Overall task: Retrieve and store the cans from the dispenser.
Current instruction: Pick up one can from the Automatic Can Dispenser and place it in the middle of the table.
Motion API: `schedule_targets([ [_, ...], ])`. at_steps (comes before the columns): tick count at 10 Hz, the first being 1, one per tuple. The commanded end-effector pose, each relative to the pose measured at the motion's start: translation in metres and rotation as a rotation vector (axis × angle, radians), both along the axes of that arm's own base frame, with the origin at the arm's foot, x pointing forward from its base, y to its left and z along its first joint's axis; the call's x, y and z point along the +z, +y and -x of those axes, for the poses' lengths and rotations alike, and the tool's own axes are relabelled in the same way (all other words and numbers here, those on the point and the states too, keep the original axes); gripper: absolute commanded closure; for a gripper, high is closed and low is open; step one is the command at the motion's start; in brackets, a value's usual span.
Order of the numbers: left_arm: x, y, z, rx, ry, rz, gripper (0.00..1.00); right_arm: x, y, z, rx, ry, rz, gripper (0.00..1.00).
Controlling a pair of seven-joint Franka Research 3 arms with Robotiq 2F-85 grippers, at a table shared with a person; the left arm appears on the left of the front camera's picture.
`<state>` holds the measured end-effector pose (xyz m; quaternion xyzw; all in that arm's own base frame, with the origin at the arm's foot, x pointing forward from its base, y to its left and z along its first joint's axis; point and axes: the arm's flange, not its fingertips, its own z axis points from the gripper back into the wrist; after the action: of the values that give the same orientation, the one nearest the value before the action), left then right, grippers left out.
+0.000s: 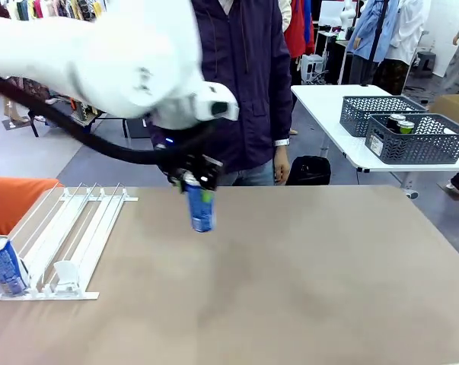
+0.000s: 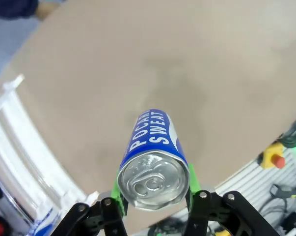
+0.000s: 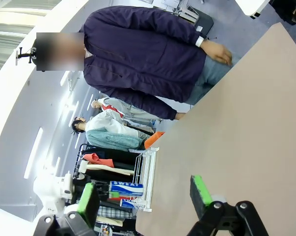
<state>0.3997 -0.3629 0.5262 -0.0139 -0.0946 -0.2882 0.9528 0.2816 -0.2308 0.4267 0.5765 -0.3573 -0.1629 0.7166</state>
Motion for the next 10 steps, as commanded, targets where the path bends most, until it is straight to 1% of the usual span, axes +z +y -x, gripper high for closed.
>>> schedule_targets([
  [1, -0.019, -0.031, -0.008, -0.042, -0.043, -0.007, 1.0, 0.004, -0.001, -0.001, -0.007, -0.003, -0.019, 0.0],
  [3, -0.062, -0.059, -0.008, -0.063, -0.046, 0.0, 1.0, 0.004, -0.001, -0.001, -0.007, -0.003, -0.019, 0.0],
  [4, -0.076, -0.066, -0.013, -0.079, -0.018, 0.007, 1.0, 0.004, -0.001, -0.001, -0.007, -0.003, -0.019, 0.0],
  [5, -0.087, -0.071, -0.018, -0.093, -0.017, -0.004, 1.0, 0.004, -0.001, -0.001, -0.007, -0.003, -0.019, 0.0],
  [6, -0.094, -0.073, -0.019, -0.104, -0.021, 0.012, 1.0, 0.004, -0.001, -0.001, -0.007, -0.003, -0.019, 0.0],
  [9, -0.105, -0.073, -0.026, -0.113, 0.026, 0.001, 1.0, 0.004, -0.001, -0.001, -0.007, -0.003, -0.019, 0.0],
  [10, -0.106, -0.074, -0.029, -0.116, 0.049, -0.009, 0.92, 0.004, -0.001, -0.001, -0.007, -0.003, -0.019, 0.0],
])
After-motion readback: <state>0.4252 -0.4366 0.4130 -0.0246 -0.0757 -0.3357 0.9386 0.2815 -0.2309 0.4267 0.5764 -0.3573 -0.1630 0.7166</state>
